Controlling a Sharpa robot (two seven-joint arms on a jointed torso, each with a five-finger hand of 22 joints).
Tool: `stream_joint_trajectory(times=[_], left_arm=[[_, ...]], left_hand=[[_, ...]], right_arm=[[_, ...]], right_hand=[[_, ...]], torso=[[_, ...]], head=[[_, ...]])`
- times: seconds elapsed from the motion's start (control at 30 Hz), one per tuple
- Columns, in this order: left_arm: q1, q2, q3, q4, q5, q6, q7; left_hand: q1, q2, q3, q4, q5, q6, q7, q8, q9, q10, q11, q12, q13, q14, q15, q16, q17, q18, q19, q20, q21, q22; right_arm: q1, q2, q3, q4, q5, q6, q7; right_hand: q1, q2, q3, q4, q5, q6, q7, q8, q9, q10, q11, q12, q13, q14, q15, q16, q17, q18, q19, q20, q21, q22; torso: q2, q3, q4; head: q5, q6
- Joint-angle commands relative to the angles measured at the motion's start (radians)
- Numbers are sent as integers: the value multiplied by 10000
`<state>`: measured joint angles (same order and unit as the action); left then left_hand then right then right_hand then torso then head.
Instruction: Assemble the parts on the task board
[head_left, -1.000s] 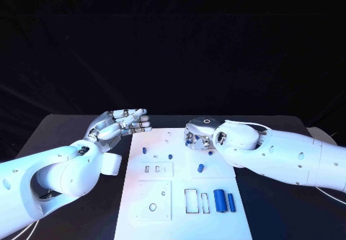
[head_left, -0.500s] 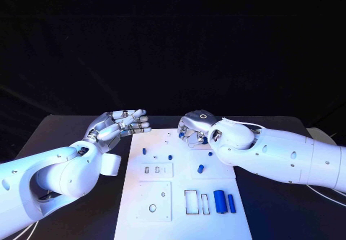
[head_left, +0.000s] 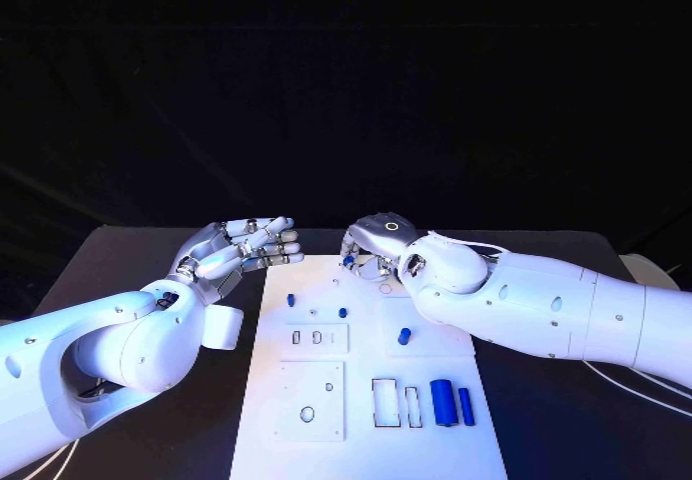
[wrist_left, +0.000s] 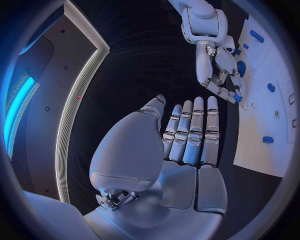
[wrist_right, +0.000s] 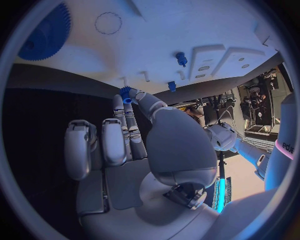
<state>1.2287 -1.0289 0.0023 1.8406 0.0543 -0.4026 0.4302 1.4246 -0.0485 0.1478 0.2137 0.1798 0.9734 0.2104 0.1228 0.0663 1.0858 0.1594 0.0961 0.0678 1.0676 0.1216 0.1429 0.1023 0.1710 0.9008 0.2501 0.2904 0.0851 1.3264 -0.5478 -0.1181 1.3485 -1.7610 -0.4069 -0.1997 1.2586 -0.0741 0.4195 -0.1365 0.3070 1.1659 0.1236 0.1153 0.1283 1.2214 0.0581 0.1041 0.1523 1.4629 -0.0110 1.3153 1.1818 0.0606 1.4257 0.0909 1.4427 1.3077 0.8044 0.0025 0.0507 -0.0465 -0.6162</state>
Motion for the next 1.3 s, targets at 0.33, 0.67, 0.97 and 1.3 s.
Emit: stream_joint_trajectory(times=[0.33,0.67,0.97,1.3], left_arm=[[99,46,9,43,23,224,48],[127,64,9,51,22,226,63],[183,50,9,75,22,228,56],[227,33,9,84,22,230,44]], left_hand=[[-1,38,-5,-22,0,-9,87,-45,-5,17,51,-72,4,-27,71,-62,19,132,-35,51,-37,-21],[-1,38,-5,-22,0,-9,87,-45,-5,17,51,-72,4,-27,71,-62,19,132,-35,51,-37,-21],[-1,38,-5,-22,0,-9,87,-45,-5,17,51,-72,4,-27,71,-62,19,132,-35,51,-37,-21],[5,45,-1,-26,-1,-9,90,-57,-5,16,54,-85,4,-30,73,-73,23,132,-38,53,-43,-27]], right_arm=[[-18,276,6,-328,25,60,61],[-58,444,3,-575,73,189,107],[-78,556,2,-728,45,327,89],[-109,668,-1,-874,45,493,111]], right_hand=[[29,-40,58,12,-67,73,-11,28,21,73,20,-5,3,444,-62,69,28,-118,65,6,63,435],[27,-40,62,15,-69,72,-12,28,23,74,20,-7,2,441,-62,59,10,-107,34,7,37,388],[21,-41,70,23,-74,66,-11,24,25,72,21,-11,1,436,-61,45,-15,-97,5,7,13,345],[-40,-108,121,86,-158,-20,17,-23,39,-17,54,-88,-29,405,-36,14,-85,-78,-66,21,-35,269]], torso=[[72,3,61],[92,9,56],[100,4,58],[102,0,64]], head=[[15,28],[39,20],[50,-38],[59,-69]])
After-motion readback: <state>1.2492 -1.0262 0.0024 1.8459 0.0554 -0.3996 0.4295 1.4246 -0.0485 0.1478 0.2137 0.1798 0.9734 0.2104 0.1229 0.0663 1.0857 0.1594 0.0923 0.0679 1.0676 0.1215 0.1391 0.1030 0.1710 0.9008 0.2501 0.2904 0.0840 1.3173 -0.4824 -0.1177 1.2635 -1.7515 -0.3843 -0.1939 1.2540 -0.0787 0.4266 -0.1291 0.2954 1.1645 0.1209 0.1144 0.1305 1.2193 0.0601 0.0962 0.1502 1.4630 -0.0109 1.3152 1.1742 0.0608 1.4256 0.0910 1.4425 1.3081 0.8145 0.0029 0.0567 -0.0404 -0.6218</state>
